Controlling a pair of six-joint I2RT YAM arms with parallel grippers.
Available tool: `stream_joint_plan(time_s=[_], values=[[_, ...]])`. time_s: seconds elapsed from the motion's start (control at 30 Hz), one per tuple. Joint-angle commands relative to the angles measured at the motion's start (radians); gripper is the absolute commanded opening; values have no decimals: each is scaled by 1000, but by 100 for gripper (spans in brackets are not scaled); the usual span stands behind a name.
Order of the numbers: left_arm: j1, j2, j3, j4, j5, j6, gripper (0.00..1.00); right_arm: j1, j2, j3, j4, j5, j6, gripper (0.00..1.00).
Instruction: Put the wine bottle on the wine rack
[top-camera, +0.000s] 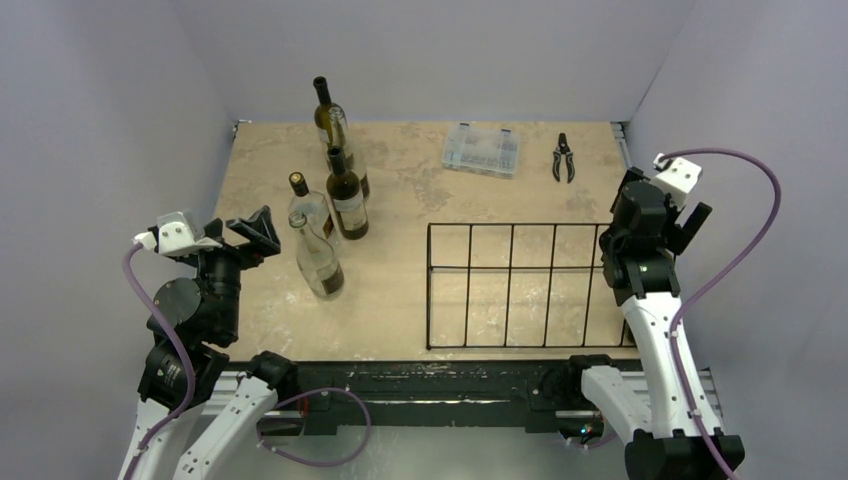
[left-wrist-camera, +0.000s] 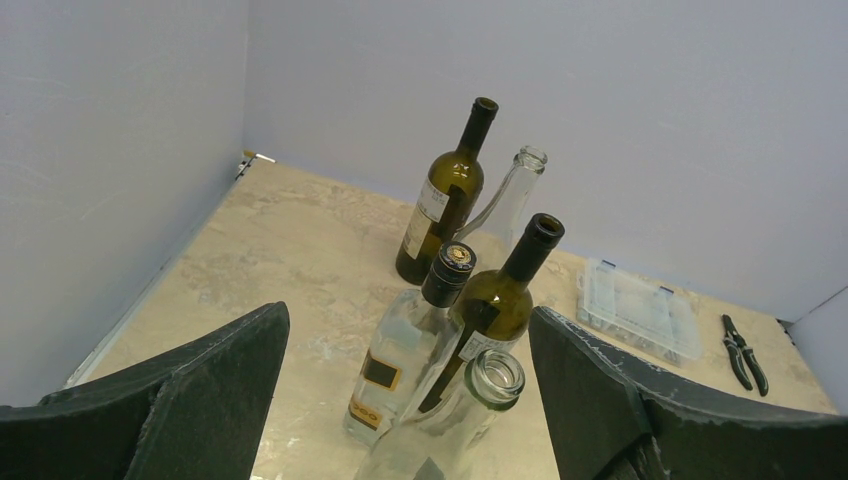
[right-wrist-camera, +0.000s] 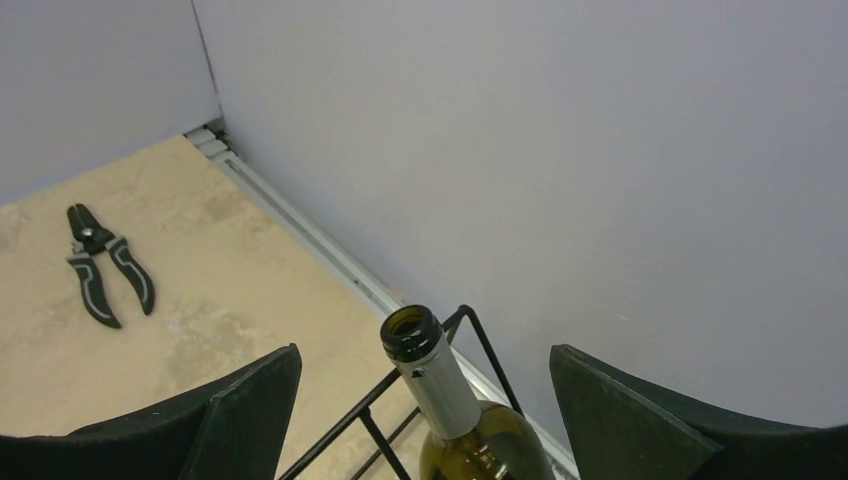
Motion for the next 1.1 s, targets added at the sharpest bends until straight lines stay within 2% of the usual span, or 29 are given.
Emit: stream_joint_plan(time_s=[0.0, 0.2, 0.33, 0.5, 0.7, 0.93, 1.07], values=[[-6, 15, 11, 24, 4, 12, 90, 1, -18, 55, -4, -20, 86, 99], [-5, 21, 16, 19, 2, 13, 90, -19, 34, 70, 37, 22, 71, 99], [-5, 9, 17, 18, 8, 10, 90, -133, 59, 94, 54, -84, 90, 98], [-6, 3, 12, 27, 6, 12, 90, -230, 143, 198, -30, -218, 183, 85], [-8, -11, 11, 29, 13, 6, 90, -300, 169, 206, -56, -227, 178, 84], [-23, -14, 12, 29, 18, 5, 90, -328, 184, 155, -44, -279, 171, 82], [-30, -19, 11, 29, 12, 8, 90, -335, 236, 175, -103, -253, 207, 81]])
